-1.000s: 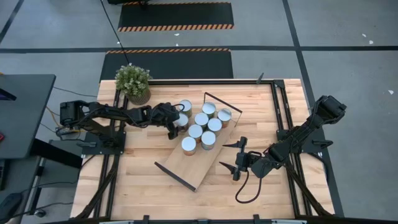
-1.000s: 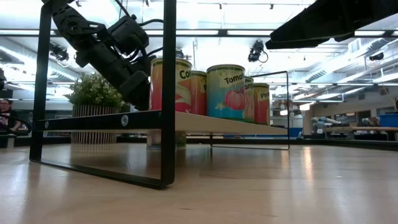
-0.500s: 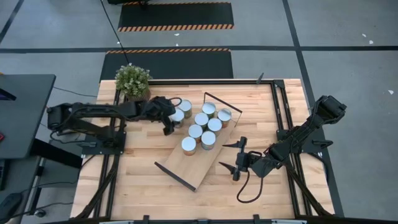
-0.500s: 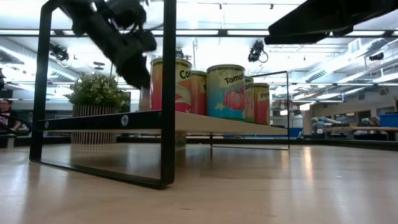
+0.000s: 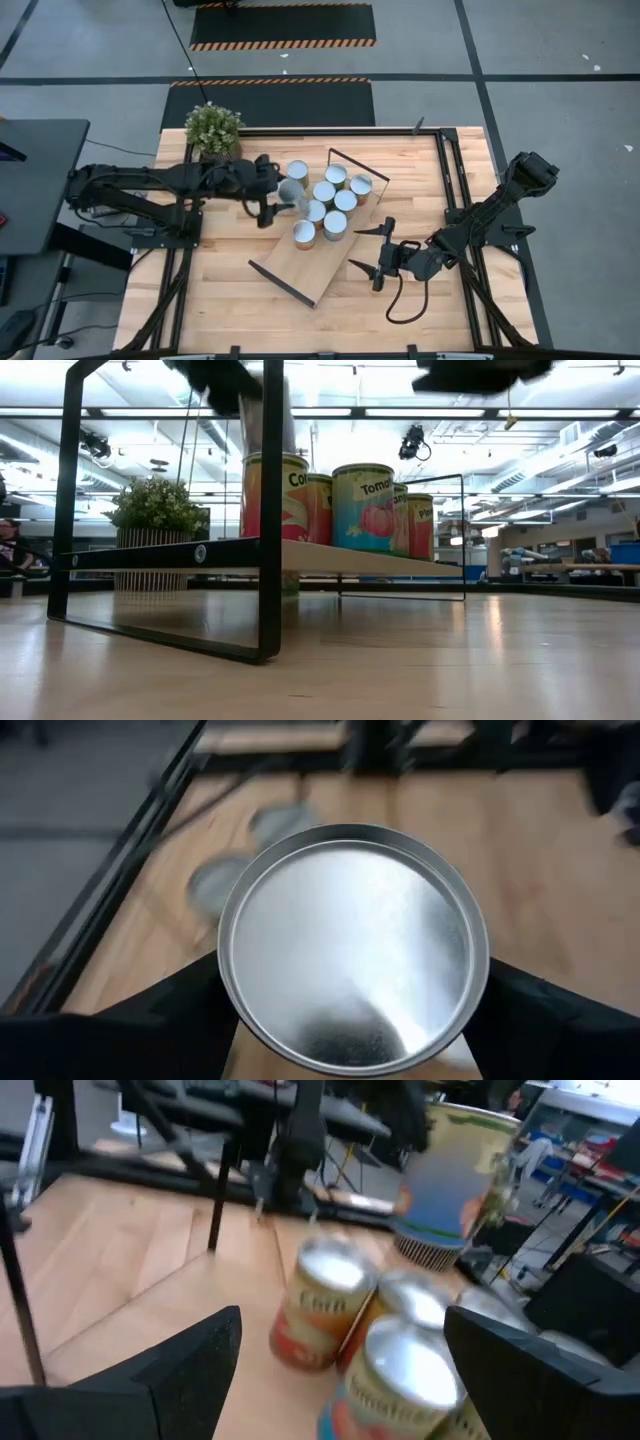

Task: Pick and place cans onto a shelf
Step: Put the canned peaches on the shelf

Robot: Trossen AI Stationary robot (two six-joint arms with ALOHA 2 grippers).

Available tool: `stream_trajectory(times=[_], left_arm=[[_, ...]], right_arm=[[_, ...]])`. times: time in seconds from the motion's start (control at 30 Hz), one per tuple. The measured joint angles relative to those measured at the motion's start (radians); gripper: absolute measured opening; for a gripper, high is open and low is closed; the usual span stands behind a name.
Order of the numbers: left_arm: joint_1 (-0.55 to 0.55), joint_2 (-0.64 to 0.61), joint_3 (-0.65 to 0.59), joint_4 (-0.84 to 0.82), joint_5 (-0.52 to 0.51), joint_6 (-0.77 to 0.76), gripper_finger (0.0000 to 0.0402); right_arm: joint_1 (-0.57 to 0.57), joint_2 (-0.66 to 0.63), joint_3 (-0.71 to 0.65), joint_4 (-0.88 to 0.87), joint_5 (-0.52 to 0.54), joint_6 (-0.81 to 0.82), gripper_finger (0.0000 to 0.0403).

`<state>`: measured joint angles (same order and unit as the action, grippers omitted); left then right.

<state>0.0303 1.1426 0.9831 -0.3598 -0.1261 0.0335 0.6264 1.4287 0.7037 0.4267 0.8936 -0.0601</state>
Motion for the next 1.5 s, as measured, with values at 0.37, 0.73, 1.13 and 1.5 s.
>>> stream_trajectory(times=[0.37, 0.73, 1.13, 1.5], left_arm=[[-0.197, 0.038, 0.044, 0.113, 0.107, 0.062, 0.0318], [-0.288, 0.195, 0.135, 0.107, 0.105, 0.152, 0.0318], [-0.275, 0.366, 0.364, -0.018, 0.181, 0.267, 0.0318], [-0.257, 0.418, 0.367, 0.065, 0.198, 0.332, 0.0318]], right_arm=[[-0.154, -0.009, 0.083, 0.002, -0.229, 0.018, 0.0358], [-0.31, -0.004, 0.114, 0.016, -0.638, 0.149, 0.0398], [-0.328, 0.013, 0.114, 0.04, -0.809, 0.128, 0.0396], [-0.328, 0.013, 0.114, 0.04, -0.853, 0.091, 0.0376]])
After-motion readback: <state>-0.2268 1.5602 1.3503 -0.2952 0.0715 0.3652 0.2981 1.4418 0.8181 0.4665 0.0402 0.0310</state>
